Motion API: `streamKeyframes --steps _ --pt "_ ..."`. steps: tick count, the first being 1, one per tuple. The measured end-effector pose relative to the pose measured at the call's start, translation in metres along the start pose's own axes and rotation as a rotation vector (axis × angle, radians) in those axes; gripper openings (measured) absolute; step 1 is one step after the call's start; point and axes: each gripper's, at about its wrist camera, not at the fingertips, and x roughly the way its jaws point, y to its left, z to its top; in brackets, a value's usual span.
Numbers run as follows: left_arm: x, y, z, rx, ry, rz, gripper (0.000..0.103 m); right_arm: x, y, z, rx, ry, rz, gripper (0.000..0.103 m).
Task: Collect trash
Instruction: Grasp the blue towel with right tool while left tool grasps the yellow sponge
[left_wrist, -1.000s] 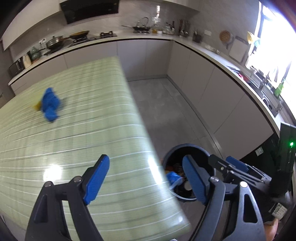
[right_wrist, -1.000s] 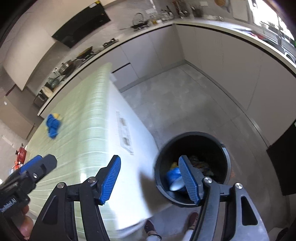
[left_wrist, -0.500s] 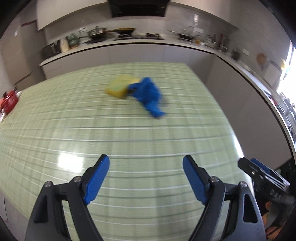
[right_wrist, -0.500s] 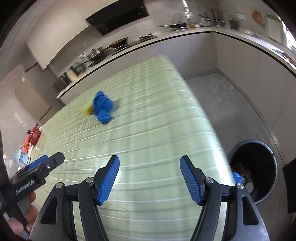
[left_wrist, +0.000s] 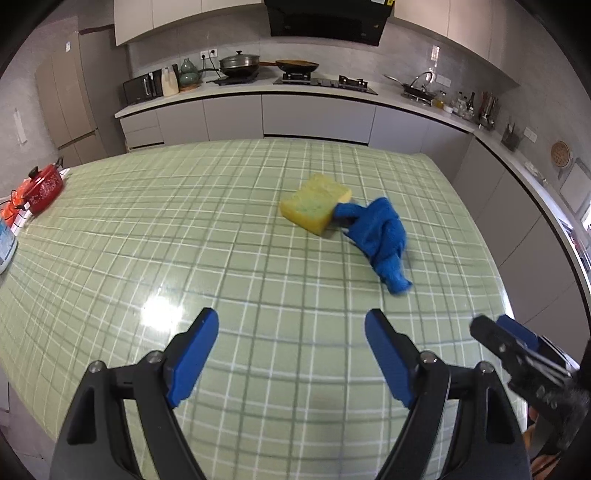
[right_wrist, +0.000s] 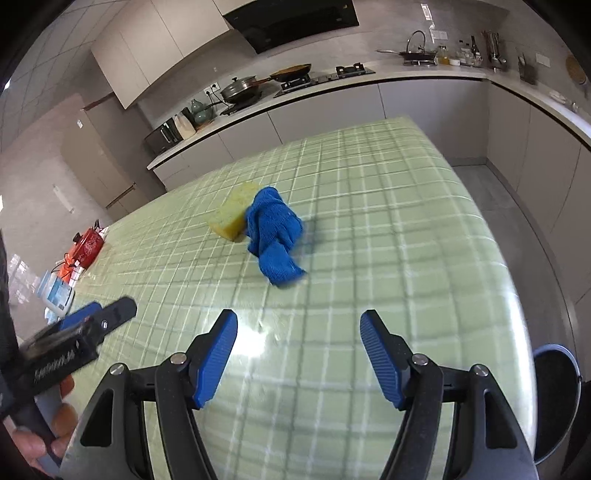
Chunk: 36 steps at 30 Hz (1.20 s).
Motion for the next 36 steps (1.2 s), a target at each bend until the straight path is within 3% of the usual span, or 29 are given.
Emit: streamKeyframes --steps 18,19,21,22,27,31,36 --pt "0.094 0.026 0.068 0.078 0.06 -0.085 0.083 0.15 0.034 0.074 -0.031 0.08 -0.101 0.072" --pt "0.096 0.025 0.07 0.081 0.059 -0.088 0.083 0.152 0.033 0.074 -0.035 0.07 -0.108 0.07" --pt "0.099 0.022 0.073 0.093 0.055 -0.096 0.083 0.154 0.03 0.074 -0.039 0.054 -0.128 0.054" --pt "0.101 0.02 0.074 0.097 0.055 -0.1 0.083 0.154 0.026 0.074 -0.032 0.05 -0.136 0.052" --pt "0.111 0.006 0.077 0.142 0.054 -0.121 0.083 0.141 -0.002 0.075 0.037 -0.006 -0.222 0.052" --pt "0.123 0.003 0.083 0.148 0.064 -0.11 0.083 0.132 -0.02 0.076 0.089 -0.009 -0.215 0.052" --pt "0.132 0.016 0.096 0.085 0.051 -0.113 0.083 0.126 -0.026 0.074 0.108 -0.014 -0.203 0.052"
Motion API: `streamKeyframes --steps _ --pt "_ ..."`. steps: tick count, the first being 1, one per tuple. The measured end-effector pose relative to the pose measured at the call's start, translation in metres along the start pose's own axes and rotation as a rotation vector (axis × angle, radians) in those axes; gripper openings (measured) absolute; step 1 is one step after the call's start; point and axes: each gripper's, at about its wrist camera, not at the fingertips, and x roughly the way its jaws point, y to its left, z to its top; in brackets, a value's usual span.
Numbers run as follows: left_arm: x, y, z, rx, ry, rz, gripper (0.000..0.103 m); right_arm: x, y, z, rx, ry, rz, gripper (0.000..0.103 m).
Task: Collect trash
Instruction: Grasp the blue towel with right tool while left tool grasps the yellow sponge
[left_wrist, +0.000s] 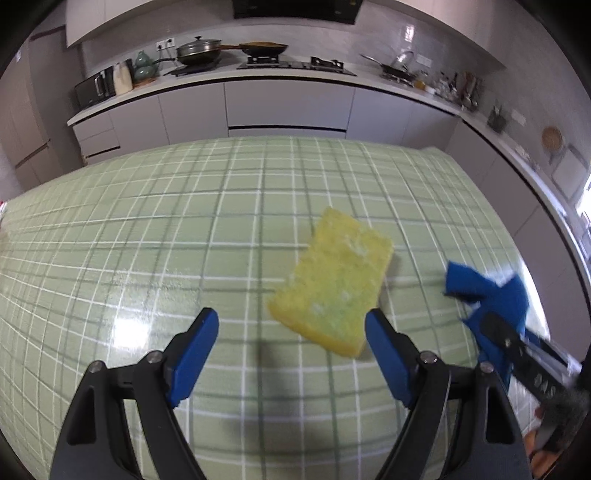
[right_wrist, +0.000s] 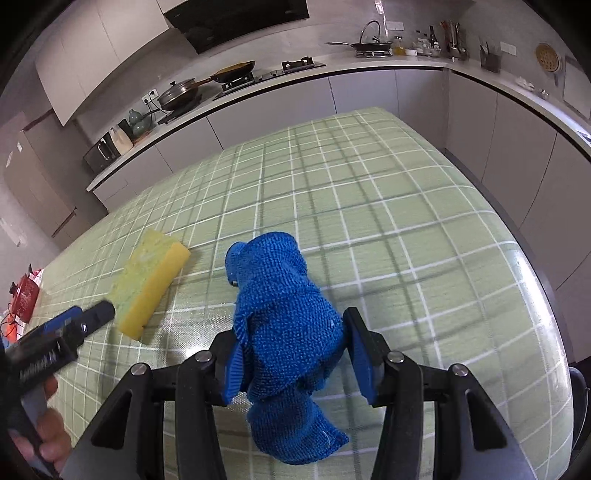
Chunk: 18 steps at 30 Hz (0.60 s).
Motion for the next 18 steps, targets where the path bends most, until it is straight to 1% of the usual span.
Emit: streamKeyframes --steps 4,8,10,14,16,18 --pt "0.013 0.0 0.009 0.005 0.015 -0.028 0.083 0.0 0.0 -0.001 0.0 0.0 -0.002 0.052" --pt "0.026 -0.011 0.001 0.028 0.091 -0.094 0.083 -0.003 -0.001 -0.004 0.002 0.001 -0.006 0.052" --pt "0.02 -0.019 -0.008 0.045 0.096 -0.112 0.083 -0.004 -0.001 -0.003 0.006 -0.002 -0.016 0.052" --pt "0.006 -0.036 -0.025 0.082 0.112 -0.167 0.083 -0.006 -0.011 -0.002 0.028 -0.024 -0.067 0.052" --pt "-0.001 -0.041 -0.03 0.096 0.11 -0.177 0.083 -0.006 -0.017 0.002 0.043 -0.03 -0.08 0.052" --pt "-0.008 -0.038 -0.027 0.085 0.087 -0.164 0.083 -0.008 -0.02 0.005 0.053 -0.034 -0.078 0.052"
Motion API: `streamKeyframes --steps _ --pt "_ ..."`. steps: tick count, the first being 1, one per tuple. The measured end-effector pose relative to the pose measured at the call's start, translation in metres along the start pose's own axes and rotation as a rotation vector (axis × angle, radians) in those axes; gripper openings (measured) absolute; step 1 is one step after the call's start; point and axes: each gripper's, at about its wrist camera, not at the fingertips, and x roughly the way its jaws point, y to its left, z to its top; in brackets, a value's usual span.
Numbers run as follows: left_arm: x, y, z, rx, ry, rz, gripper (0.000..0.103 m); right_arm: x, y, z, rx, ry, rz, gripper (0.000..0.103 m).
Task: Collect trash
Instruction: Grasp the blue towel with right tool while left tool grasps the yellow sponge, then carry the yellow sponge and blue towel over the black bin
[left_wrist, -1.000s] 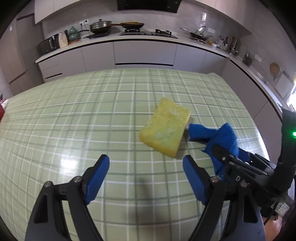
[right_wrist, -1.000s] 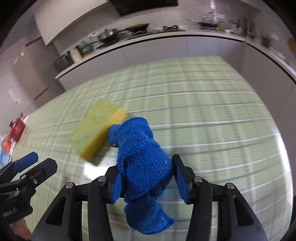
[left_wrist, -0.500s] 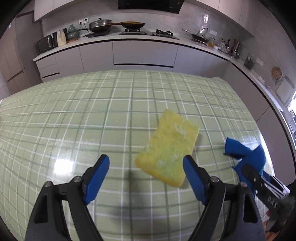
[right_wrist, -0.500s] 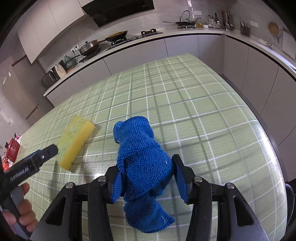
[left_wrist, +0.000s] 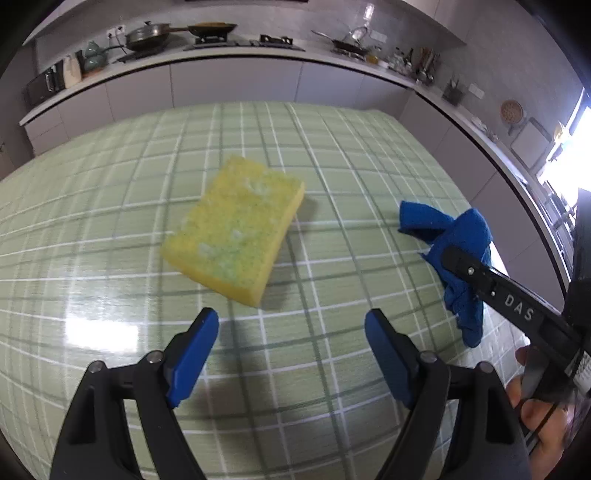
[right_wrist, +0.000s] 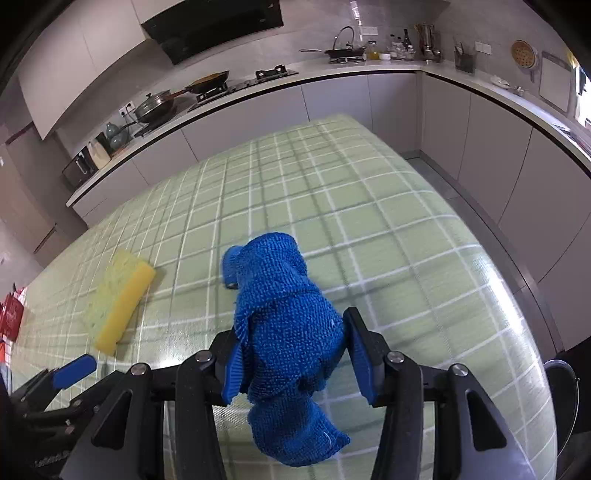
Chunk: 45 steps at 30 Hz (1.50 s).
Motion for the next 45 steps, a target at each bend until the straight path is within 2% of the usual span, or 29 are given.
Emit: streamKeyframes --steps 3,9,15,23,26,30,37,38,42,45 --pt "-0.012 0.015 0.015 -0.033 -0.078 0.067 0.083 -0.005 0.0 0.001 0.003 -0.007 0.021 0.052" --pt "0.003 0.041 0.038 -0.064 -0.085 0.112 0.083 -0.001 0.003 -0.003 0.01 0.012 0.042 0.052" --pt "0.032 0.035 0.038 -0.041 -0.005 0.029 0.083 -0.002 0.005 -0.006 0.004 0.013 0.029 0.052" --pt "0.021 -0.008 0.009 0.033 0.011 -0.056 0.083 -0.001 0.003 -0.003 0.009 0.01 0.017 0.052" --pt "0.022 -0.015 0.011 0.043 0.007 -0.027 0.083 -0.001 0.003 -0.003 0.014 0.012 0.02 0.052" --pt "0.033 -0.013 0.028 0.003 -0.003 0.035 0.083 -0.001 0.003 -0.002 0.015 0.011 0.02 0.052" --pt "0.048 -0.014 0.046 -0.005 -0.022 0.072 0.082 0.004 0.005 -0.002 0.006 0.015 0.017 0.052" --pt "0.05 -0.016 0.048 -0.005 -0.028 0.078 0.081 0.005 0.005 -0.003 0.001 0.015 0.017 0.052" --pt "0.049 -0.016 0.05 -0.005 -0.046 0.105 0.061 0.006 0.006 -0.004 -0.012 0.018 0.019 0.052" --pt "0.048 -0.008 0.05 -0.022 -0.045 0.098 0.055 0.005 0.007 -0.004 -0.017 0.02 0.026 0.049"
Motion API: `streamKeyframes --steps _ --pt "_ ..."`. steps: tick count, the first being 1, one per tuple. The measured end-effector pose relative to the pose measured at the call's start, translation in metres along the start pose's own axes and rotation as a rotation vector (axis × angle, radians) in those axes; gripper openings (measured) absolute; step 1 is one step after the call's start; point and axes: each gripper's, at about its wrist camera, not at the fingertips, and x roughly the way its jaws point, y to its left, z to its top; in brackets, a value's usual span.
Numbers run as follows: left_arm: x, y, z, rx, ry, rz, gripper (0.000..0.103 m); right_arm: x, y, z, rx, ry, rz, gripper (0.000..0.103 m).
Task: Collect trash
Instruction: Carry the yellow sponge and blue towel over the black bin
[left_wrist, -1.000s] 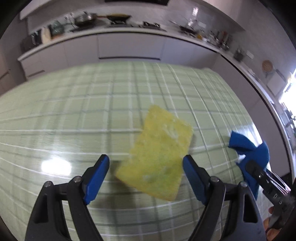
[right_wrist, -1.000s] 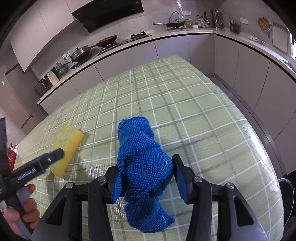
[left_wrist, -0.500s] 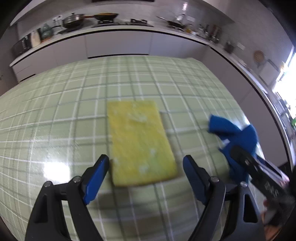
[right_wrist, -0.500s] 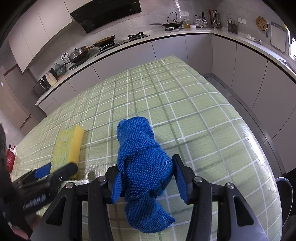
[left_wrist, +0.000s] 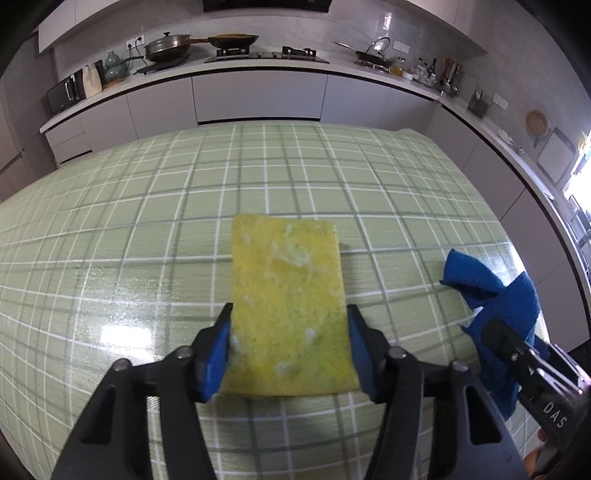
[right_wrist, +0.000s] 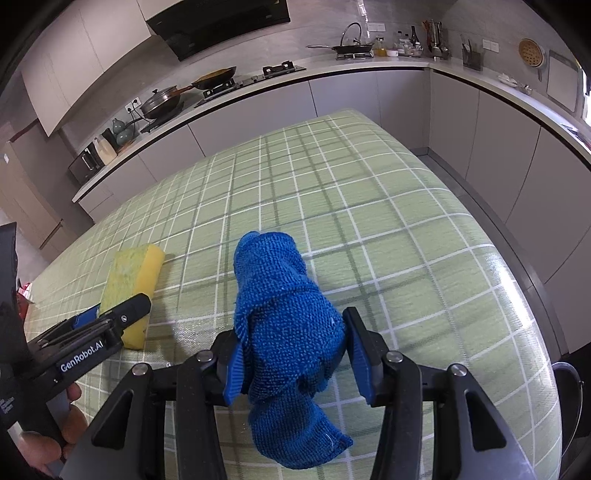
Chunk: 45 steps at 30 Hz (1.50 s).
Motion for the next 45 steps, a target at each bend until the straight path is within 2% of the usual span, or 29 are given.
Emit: streamKeyframes --steps 5,15,23,26,32,35,40,45 --pt "-0.016 0.016 -0.018 -0.006 -0.01 -0.013 0.05 -0.003 0.004 -0.002 -0.011 0.013 0.031 0.046" --pt "-0.052 0.013 -0.042 0.015 -0.031 -0.023 0.049 -0.024 0.01 -0.018 -0.013 0.022 0.088 0.046" --pt "-0.078 -0.002 -0.085 0.045 0.003 -0.031 0.049 -0.048 -0.001 -0.054 -0.033 0.053 0.122 0.045" --pt "-0.088 -0.009 -0.097 0.025 0.016 -0.047 0.048 -0.066 -0.014 -0.065 -0.019 0.052 0.154 0.045" --pt "-0.113 -0.038 -0.115 0.003 -0.024 -0.035 0.048 -0.109 -0.043 -0.073 -0.008 0.018 0.238 0.045" --pt "-0.128 -0.059 -0.126 -0.009 -0.045 -0.043 0.048 -0.131 -0.059 -0.077 -0.021 -0.005 0.244 0.044" --pt "-0.143 -0.096 -0.144 0.014 -0.057 -0.084 0.048 -0.169 -0.109 -0.096 0.029 -0.04 0.21 0.045" --pt "-0.143 -0.129 -0.156 0.084 -0.056 -0.155 0.048 -0.201 -0.161 -0.122 0.129 -0.084 0.123 0.044"
